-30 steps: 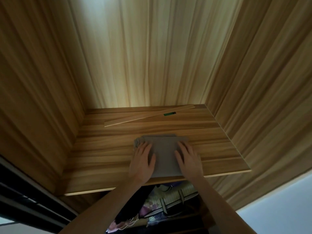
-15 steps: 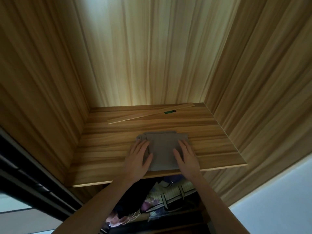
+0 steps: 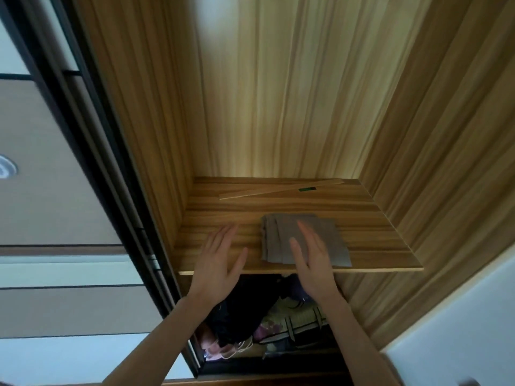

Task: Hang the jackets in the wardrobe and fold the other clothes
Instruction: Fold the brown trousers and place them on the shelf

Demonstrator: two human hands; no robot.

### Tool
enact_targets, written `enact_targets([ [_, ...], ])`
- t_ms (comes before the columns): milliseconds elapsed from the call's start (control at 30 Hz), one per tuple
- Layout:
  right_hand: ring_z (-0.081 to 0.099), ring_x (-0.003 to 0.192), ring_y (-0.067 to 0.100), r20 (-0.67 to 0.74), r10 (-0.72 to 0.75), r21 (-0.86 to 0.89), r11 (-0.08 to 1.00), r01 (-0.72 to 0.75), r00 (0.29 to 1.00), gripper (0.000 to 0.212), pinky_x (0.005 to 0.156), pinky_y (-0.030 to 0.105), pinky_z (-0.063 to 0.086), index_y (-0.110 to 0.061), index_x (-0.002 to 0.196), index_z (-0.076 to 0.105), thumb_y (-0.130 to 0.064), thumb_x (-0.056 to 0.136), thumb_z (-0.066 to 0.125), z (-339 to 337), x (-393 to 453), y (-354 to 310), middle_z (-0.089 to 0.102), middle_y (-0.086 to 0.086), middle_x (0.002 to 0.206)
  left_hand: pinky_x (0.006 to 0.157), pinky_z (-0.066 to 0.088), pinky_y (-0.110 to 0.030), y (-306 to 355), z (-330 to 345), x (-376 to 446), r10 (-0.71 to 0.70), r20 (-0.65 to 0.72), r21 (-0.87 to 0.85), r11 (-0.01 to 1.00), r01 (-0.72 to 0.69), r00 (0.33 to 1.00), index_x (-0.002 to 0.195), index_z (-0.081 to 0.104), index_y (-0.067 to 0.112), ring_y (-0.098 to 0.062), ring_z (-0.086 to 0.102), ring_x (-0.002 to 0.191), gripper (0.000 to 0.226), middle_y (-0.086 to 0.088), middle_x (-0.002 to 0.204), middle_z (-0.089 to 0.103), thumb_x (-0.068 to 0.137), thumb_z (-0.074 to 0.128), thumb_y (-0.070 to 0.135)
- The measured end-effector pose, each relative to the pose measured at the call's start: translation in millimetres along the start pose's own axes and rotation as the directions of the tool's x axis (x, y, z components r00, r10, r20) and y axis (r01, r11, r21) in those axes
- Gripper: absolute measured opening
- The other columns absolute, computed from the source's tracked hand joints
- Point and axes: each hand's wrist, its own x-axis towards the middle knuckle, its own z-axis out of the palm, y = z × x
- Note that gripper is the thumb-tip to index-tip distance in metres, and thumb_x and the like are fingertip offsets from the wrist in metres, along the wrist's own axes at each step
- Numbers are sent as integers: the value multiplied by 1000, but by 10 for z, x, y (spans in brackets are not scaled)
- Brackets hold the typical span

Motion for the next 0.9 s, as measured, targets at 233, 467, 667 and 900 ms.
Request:
enact_targets([
  [233,20,156,7,67,-190,-105,975,196,979,68,128,41,21,-25,162,30,-63,106,34,379,-311,-792,28,-9,169,123,32,-42,-35,-943,-710,-90,-180,18,995,95,979,156,43,17,-15,36,150,60,4,159,45,104,48,46],
  [467,16,157,7,215,-333,-29,937,347,918,66,129,45,17,-31,163,26,-64,106,33,956,-683,-1767,26,-11,169,126,25,-42,-275,-1969,-1710,-226,-303,149,948,281,926,160,35,23,-14,29,155,62,6,164,39,106,38,55],
  [667,17,158,7,266,-512,154,859,489,817,65,129,44,17,-23,162,29,-55,107,40,1631,-1051,-2665,28,-8,169,127,27,-51,-518,-2900,-2589,-336,-456,240,845,477,824,159,38,23,-17,29,156,62,3,164,39,106,42,54],
  [900,13,158,6,318,-667,264,745,613,674,69,130,42,12,-22,163,28,-61,106,33,2334,-1621,-3652,29,-8,169,125,27,-55,-551,-3758,-3565,-385,-599,333,677,656,702,156,43,17,-23,34,154,60,-3,160,45,106,44,49],
])
